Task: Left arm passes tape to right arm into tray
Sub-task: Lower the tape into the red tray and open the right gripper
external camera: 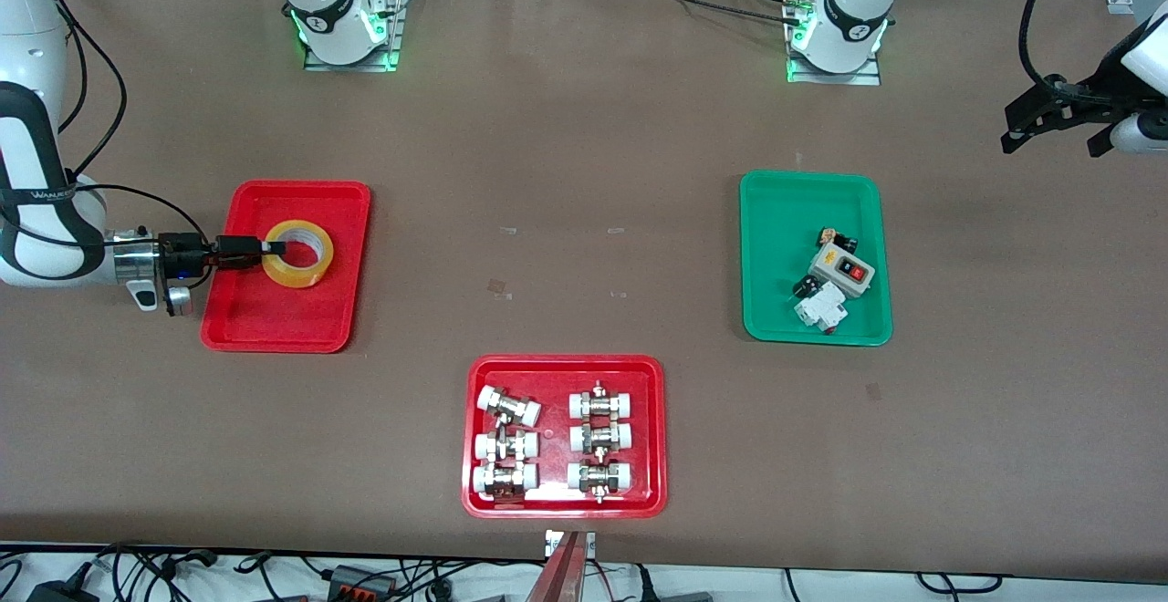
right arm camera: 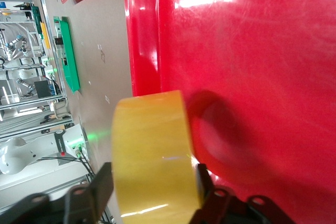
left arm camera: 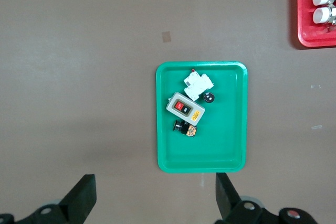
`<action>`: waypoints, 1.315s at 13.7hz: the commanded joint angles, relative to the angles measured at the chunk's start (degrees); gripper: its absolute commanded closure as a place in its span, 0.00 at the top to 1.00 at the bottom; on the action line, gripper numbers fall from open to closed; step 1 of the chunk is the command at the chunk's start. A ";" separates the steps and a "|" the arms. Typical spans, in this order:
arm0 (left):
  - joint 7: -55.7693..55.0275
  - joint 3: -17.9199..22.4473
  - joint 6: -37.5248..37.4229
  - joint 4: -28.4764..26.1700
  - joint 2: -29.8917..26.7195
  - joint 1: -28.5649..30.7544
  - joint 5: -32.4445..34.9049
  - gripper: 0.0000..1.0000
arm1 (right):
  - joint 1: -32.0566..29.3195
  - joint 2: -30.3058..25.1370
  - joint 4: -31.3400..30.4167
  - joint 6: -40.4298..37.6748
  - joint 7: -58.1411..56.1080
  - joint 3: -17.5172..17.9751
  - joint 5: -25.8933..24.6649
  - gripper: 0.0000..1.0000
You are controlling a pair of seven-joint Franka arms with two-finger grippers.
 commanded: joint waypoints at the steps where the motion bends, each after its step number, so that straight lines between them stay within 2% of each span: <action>1: 0.25 0.15 -1.14 0.54 -0.40 -0.29 1.19 1.00 | -0.32 0.52 2.88 1.08 -1.18 0.33 -0.23 1.00; 8: 0.34 0.24 -2.29 3.53 -0.31 -0.29 0.75 1.00 | 0.74 -0.36 6.57 4.78 -0.92 0.50 -7.52 1.00; 11: 0.17 -0.02 -2.29 4.49 0.57 -0.38 0.57 1.00 | 3.10 -3.16 10.17 4.69 0.48 0.50 -12.35 1.00; 15: 0.25 -0.20 -2.20 4.67 1.01 -0.46 1.01 1.00 | 7.06 -6.16 17.81 4.17 13.90 0.76 -19.73 1.00; 18: 0.34 -0.29 -2.20 6.16 2.32 -0.46 0.75 1.00 | 13.11 -6.77 23.26 4.08 27.52 0.77 -25.00 1.00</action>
